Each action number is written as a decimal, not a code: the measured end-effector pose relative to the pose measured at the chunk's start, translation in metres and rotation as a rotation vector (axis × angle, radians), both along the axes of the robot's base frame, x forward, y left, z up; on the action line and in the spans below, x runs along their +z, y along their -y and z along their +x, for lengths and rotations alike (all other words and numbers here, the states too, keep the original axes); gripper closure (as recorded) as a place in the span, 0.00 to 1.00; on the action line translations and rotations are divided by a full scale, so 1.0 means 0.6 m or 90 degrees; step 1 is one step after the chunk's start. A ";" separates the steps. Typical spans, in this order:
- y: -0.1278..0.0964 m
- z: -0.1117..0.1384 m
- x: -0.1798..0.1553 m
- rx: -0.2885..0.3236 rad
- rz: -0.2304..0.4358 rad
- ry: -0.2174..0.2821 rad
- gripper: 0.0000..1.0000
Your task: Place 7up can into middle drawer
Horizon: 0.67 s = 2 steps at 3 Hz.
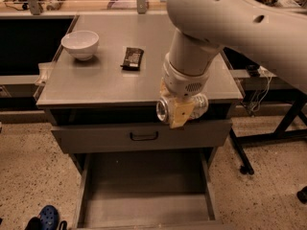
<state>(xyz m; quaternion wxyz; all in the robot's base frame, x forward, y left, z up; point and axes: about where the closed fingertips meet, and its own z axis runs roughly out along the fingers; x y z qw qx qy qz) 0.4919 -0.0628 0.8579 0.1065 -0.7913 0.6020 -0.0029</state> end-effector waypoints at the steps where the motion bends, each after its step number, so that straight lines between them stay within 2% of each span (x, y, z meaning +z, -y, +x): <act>1: -0.027 -0.009 -0.125 -0.016 0.117 -0.066 1.00; 2: -0.051 -0.008 -0.240 -0.053 0.171 -0.139 1.00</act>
Offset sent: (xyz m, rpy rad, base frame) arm -0.0060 0.0429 -0.2057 0.3428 0.3414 -0.1404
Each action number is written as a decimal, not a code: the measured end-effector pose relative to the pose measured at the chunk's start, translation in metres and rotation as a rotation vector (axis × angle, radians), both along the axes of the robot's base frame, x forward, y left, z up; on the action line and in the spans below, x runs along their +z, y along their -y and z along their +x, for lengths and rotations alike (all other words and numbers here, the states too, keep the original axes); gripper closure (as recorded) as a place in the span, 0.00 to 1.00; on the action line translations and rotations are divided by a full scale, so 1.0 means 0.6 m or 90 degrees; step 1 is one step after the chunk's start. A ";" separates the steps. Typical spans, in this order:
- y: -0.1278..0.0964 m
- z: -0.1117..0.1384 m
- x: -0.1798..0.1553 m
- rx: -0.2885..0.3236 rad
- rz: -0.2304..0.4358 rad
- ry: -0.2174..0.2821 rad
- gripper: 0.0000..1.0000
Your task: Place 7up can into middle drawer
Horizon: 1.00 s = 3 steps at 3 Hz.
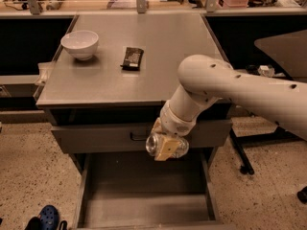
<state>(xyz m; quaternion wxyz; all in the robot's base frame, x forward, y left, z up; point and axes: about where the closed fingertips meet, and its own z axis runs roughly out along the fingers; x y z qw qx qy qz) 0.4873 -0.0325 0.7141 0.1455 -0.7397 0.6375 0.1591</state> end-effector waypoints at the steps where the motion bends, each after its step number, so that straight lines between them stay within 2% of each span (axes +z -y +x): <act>1: 0.000 0.000 -0.001 0.000 0.000 -0.001 1.00; 2: 0.014 0.002 -0.040 -0.059 -0.029 -0.006 1.00; 3: 0.040 -0.026 -0.139 -0.166 -0.054 -0.034 1.00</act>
Offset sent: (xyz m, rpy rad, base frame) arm 0.0087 -0.0112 -0.0304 -0.0817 0.0005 -0.1563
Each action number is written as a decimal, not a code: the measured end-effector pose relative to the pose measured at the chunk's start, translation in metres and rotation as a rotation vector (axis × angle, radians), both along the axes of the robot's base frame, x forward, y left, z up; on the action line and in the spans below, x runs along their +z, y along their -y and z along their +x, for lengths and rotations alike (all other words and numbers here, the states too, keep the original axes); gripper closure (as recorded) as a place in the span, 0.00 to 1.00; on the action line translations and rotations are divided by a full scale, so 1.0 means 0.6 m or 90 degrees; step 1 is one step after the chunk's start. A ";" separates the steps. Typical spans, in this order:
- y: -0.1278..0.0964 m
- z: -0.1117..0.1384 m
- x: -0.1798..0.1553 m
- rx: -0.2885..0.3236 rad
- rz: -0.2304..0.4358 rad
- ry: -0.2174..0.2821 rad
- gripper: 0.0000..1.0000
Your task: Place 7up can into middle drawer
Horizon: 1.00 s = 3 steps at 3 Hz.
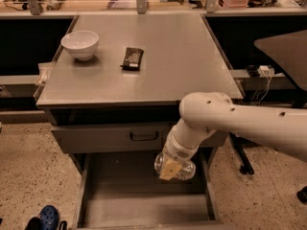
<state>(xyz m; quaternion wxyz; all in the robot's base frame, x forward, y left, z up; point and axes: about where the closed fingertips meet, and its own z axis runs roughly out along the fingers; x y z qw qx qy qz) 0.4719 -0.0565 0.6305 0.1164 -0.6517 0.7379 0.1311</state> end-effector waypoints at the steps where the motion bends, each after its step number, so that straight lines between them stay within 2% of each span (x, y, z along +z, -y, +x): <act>1: 0.024 -0.048 -0.110 -0.064 0.011 -0.021 1.00; 2: 0.018 -0.027 -0.119 -0.083 0.030 0.016 1.00; 3: 0.018 -0.029 -0.125 -0.068 0.035 0.000 1.00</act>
Offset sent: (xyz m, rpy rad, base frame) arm -0.0281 -0.0138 -0.0633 0.0161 0.0340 -0.0965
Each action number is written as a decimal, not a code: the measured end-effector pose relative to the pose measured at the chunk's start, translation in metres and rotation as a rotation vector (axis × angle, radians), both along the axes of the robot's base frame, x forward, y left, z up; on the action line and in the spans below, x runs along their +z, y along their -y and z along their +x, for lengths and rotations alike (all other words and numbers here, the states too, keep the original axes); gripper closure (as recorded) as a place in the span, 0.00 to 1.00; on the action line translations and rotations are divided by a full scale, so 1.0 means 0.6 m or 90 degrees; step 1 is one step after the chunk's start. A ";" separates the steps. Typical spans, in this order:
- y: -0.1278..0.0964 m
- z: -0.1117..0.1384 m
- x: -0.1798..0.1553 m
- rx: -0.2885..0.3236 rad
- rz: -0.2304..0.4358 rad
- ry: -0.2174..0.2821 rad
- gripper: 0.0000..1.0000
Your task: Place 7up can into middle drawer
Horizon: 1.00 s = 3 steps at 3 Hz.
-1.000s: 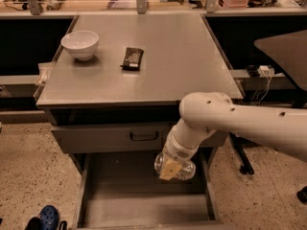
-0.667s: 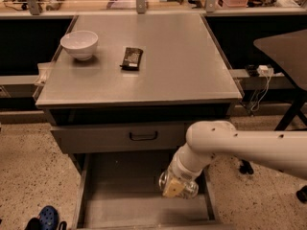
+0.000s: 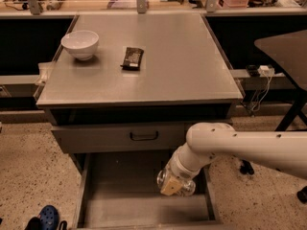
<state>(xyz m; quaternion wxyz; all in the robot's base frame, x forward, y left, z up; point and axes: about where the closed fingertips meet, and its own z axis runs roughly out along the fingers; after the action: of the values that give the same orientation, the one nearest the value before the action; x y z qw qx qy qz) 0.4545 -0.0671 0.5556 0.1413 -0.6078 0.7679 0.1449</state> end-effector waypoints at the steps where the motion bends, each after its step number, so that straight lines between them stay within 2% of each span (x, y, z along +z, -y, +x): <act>1: -0.026 0.008 -0.049 0.053 0.027 0.002 1.00; 2: -0.048 -0.002 -0.129 0.112 0.071 0.020 1.00; 3: -0.062 -0.013 -0.199 0.152 0.086 0.024 1.00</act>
Offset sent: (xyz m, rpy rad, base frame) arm -0.0048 0.0419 -0.1332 0.2010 -0.0898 0.2840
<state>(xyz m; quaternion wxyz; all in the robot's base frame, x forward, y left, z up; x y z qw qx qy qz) 0.4466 -0.0298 0.4365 0.1779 -0.6867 0.6757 0.2007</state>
